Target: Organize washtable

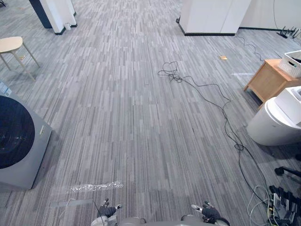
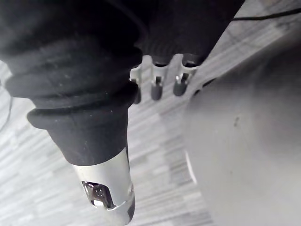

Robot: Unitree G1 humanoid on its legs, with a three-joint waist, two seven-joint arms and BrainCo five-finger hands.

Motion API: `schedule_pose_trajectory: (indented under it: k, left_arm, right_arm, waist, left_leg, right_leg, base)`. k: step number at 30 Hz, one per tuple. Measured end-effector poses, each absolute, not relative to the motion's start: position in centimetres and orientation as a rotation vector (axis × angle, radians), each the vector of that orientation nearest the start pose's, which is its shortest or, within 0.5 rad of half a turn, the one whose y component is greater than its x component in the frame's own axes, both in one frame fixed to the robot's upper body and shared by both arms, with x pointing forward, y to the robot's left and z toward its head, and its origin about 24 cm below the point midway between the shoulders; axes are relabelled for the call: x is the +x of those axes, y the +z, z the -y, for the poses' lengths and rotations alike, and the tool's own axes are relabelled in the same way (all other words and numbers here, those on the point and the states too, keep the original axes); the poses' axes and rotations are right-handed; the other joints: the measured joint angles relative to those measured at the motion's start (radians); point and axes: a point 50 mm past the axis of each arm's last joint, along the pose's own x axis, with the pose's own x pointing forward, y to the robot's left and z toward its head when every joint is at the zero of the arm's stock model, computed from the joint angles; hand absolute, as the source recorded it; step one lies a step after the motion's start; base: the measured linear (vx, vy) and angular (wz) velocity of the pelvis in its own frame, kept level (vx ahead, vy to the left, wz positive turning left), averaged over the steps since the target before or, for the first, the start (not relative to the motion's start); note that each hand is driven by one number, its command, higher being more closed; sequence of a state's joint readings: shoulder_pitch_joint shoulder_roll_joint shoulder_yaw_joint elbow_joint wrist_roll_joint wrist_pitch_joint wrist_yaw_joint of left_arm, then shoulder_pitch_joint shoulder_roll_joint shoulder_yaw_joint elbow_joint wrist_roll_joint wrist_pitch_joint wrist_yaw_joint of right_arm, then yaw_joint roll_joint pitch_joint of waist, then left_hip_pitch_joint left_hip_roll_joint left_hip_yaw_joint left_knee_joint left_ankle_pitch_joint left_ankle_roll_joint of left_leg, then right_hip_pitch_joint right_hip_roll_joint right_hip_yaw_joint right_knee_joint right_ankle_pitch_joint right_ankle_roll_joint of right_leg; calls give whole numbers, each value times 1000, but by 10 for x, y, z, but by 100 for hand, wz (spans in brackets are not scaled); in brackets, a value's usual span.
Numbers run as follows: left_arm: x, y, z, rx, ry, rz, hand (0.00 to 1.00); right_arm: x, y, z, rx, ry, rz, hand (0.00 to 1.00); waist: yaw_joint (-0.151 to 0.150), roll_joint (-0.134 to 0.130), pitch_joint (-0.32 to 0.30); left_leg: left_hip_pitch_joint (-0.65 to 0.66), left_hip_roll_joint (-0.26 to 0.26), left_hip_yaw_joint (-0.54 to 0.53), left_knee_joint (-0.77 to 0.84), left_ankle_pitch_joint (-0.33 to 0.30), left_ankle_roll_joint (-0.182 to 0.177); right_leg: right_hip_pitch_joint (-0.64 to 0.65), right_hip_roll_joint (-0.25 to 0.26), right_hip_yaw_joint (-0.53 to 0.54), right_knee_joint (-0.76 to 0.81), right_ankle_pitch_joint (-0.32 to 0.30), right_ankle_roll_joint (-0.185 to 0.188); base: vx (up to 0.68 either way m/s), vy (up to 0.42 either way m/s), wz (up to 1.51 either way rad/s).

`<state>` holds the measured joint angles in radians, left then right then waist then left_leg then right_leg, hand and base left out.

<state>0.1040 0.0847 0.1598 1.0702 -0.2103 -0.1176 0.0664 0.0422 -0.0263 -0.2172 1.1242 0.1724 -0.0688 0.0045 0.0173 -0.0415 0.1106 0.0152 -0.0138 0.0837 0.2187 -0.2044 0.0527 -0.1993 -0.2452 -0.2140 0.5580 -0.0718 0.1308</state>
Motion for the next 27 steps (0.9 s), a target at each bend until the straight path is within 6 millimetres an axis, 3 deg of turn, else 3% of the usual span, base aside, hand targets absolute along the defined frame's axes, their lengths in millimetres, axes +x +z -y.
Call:
schedule_pose_trajectory:
  k: [2,4,7,9,12,13,14,15,16,17,18,19,21,23,24,26,27]
  left_arm:
    - [86,-159,-217,-127,413,-1035,0]
    - [85,-160,-216,-137,418,-1045,0]
    - [84,-161,-215,-137,416,-1055,0]
    - [77,-162,-216,-134,421,-1075,0]
    - [74,-163,-213,-110,388,-1095,0]
    - [73,-164,-211,-109,381,-1099,0]
    - [77,-164,-207,-125,378,-1091,0]
    - [78,-164,-206,-128,381,-1087,0]
    - [83,-163,-207,-132,390,-1075,0]
    - [84,-163,-205,-125,380,-1079,0]
    - [86,-162,-205,-120,375,-1074,0]
    - [92,-160,-205,-103,358,-1054,0]
    - [104,-155,-202,-70,329,-1000,0]
    - [117,-151,-189,-65,286,-945,0]
    - [131,-145,-183,-37,245,-897,0]
    - [140,-141,-178,31,184,-862,0]
    - [143,-140,-174,71,144,-856,0]
  right_arm:
    - [100,-163,187,262,-340,-1057,0]
    - [102,-163,189,275,-355,-1046,0]
    - [107,-161,196,290,-379,-1024,0]
    - [107,-160,197,299,-390,-1020,0]
    - [107,-160,199,321,-408,-1012,0]
    - [108,-160,199,326,-410,-1007,0]
    - [113,-158,201,313,-411,-1000,0]
    - [114,-158,202,310,-412,-998,0]
    - [118,-157,202,281,-394,-997,0]
    - [118,-157,203,243,-372,-1006,0]
    - [116,-158,203,226,-361,-1023,0]
    - [111,-160,202,207,-345,-1055,0]
    - [111,-161,198,187,-315,-1065,0]
    - [123,-158,193,153,-265,-1046,0]
    - [130,-156,190,138,-242,-1028,0]
    - [138,-153,186,131,-222,-998,0]
    - [138,-154,186,120,-215,-1000,0]
  waist:
    - [-1,-15,9]
    - [-1,-7,13]
    - [0,22,33]
    - [-2,22,37]
    - [-24,37,27]
    - [-27,47,20]
    - [-11,68,11]
    - [-5,68,9]
    - [2,82,10]
    - [9,90,17]
    - [12,89,19]
    - [25,80,25]
    - [27,68,33]
    - [37,66,34]
    - [56,65,36]
    - [61,59,41]
    - [75,65,46]
  left_leg:
    - [40,17,1,-3,-14,-3]
    - [50,55,0,-10,-26,-23]
    - [81,110,3,-27,-55,-71]
    - [160,131,10,-73,-80,-113]
    - [223,217,-22,-83,-146,-182]
    - [221,242,-31,-72,-152,-194]
    - [140,312,-46,74,-121,-216]
    - [119,321,-48,115,-103,-213]
    - [8,359,-48,325,28,-145]
    - [-70,377,-50,523,88,-133]
    - [-93,384,-40,601,55,-145]
    - [-117,378,-3,685,-3,-164]
    - [-178,343,57,694,-55,-174]
    - [-277,287,91,610,-85,-164]
    - [-340,242,108,505,-85,-163]
    - [-398,149,106,260,-43,-163]
    - [-396,103,60,149,150,-101]
  right_leg:
    - [-50,-9,-16,89,-71,-28]
    - [-92,9,-59,-1,-91,-26]
    - [-135,19,-78,-267,-5,-6]
    - [-135,14,-88,-398,55,-18]
    - [-146,44,-91,-292,51,-31]
    - [-154,67,-86,-269,88,-42]
    - [-171,127,-94,-220,83,-103]
    - [-169,139,-97,-220,75,-112]
    - [-129,190,-103,-262,47,-139]
    - [-47,228,-95,-336,40,-150]
    - [1,245,-86,-375,40,-156]
    - [102,264,-71,-437,36,-164]
    - [216,267,-54,-491,28,-176]
    - [266,263,-31,-517,28,-176]
    - [290,260,-22,-542,25,-178]
    - [343,244,-25,-572,-31,-155]
    - [382,240,-12,-590,-68,-130]
  base:
    - [147,2,-6]
    - [197,-37,-7]
    - [279,-85,-12]
    - [424,-182,-6]
    - [472,-316,52]
    - [755,-452,40]
    - [670,-400,12]
    - [810,-493,-26]
    - [689,-395,-39]
    - [696,-367,-42]
    - [691,-332,-34]
    - [525,-255,-23]
    - [602,-229,-14]
    - [504,-106,-37]
    - [427,4,-52]
    - [472,84,-45]
    - [472,164,-40]
